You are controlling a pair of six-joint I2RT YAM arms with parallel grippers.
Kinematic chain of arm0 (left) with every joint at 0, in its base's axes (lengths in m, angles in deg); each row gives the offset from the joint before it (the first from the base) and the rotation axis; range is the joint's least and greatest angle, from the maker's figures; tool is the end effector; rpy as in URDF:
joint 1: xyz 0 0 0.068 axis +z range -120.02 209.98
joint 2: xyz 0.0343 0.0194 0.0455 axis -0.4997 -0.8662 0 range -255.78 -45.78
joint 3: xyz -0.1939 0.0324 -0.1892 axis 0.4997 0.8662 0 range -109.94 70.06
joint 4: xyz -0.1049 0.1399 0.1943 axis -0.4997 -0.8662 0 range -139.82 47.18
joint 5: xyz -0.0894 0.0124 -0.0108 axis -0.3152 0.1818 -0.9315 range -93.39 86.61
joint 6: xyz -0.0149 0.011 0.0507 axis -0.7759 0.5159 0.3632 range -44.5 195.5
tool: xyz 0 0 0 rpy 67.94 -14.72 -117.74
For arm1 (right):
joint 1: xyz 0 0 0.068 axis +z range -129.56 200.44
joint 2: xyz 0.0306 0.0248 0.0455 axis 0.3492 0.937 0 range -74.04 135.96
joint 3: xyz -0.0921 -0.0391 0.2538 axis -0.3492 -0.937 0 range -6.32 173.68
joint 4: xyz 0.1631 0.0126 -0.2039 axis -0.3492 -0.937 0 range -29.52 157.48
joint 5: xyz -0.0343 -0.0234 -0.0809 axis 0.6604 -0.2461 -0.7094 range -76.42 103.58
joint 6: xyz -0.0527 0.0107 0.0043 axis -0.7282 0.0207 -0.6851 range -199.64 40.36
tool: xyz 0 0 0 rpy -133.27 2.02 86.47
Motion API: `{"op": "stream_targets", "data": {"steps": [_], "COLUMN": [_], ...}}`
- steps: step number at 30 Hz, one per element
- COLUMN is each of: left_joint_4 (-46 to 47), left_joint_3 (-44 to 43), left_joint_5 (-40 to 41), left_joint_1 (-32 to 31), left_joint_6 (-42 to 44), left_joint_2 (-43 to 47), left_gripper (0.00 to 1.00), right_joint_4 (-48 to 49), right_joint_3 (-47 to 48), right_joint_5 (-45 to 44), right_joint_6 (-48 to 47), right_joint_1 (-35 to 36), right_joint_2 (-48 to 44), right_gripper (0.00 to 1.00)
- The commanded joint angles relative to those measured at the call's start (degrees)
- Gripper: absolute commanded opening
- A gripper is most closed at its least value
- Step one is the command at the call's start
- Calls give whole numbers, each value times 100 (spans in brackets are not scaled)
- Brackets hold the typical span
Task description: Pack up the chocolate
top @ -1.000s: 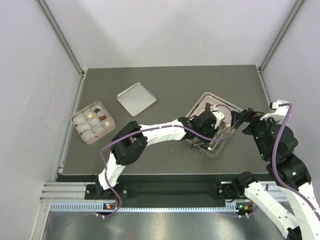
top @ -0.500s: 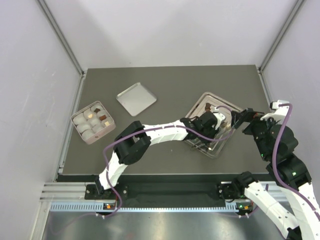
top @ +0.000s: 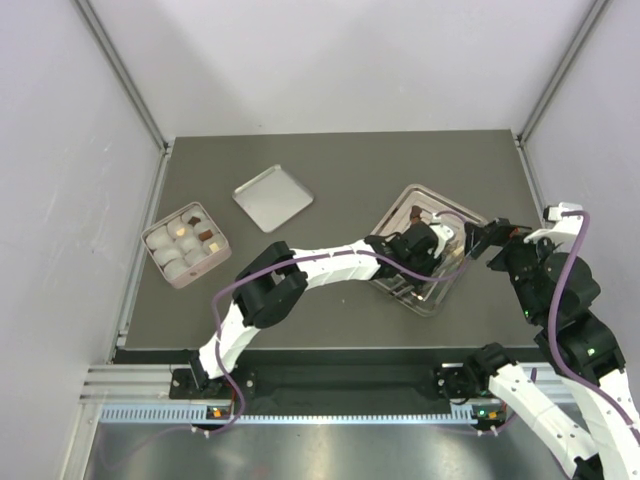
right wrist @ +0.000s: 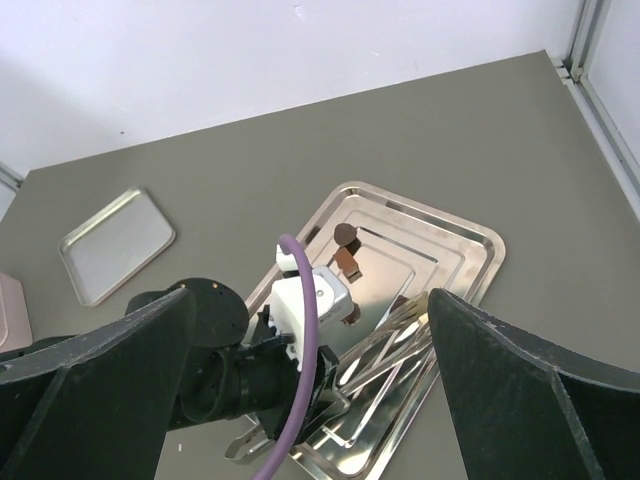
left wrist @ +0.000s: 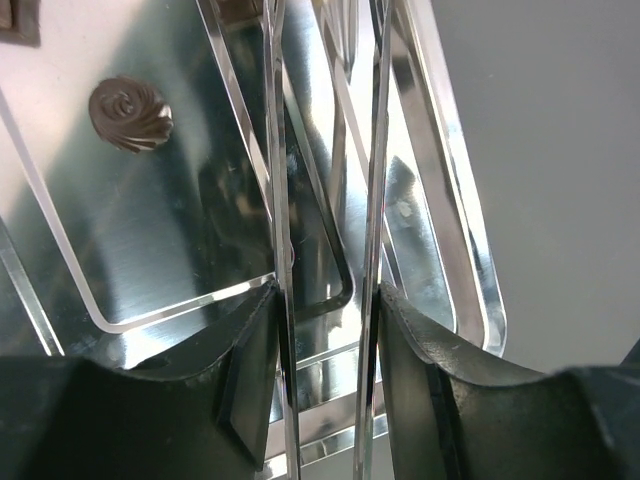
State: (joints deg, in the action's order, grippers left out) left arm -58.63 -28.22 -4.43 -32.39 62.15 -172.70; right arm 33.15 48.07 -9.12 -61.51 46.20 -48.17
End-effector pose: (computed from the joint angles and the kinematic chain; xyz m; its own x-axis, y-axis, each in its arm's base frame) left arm 0.2315 -0.4438 0.1830 -0.5218 0.4992 -0.6917 0.7927 0.5833 -0.1771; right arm 0.0739 0.0203 0.3876 -0.1036 0.2687 -0.9576 -0.0239 0.9619 0.2725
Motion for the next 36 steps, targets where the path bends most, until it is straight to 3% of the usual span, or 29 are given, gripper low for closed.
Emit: {"op": "stream_targets", "data": {"steps": [1,9,24,29,36], "left_joint_4": [289,166,9,-79,-1193], "left_joint_3": [-227,-183,55,265,450], "left_joint_5": [7,51,306,797,1746], "left_joint_1": [-39,-47,-82,-30,505], "left_joint_6": [34,51,-441,-555,-783], "left_joint_2": [0,157,1353,1976,3082], "left_gripper": [46,41,38,37,37], "right_joint_4": [66,66,66,49,145], "right_joint_3": [98,98,80,98,-7], "right_joint_5": [-86,-77,90,230,380], "right_joint_6": [-73,-46,112,156,200], "right_joint_1": [70,70,70,70,70], "right_joint_2": [-56,-73,-108,-100,-56], "right_gripper": [100,100,100,100,100]}}
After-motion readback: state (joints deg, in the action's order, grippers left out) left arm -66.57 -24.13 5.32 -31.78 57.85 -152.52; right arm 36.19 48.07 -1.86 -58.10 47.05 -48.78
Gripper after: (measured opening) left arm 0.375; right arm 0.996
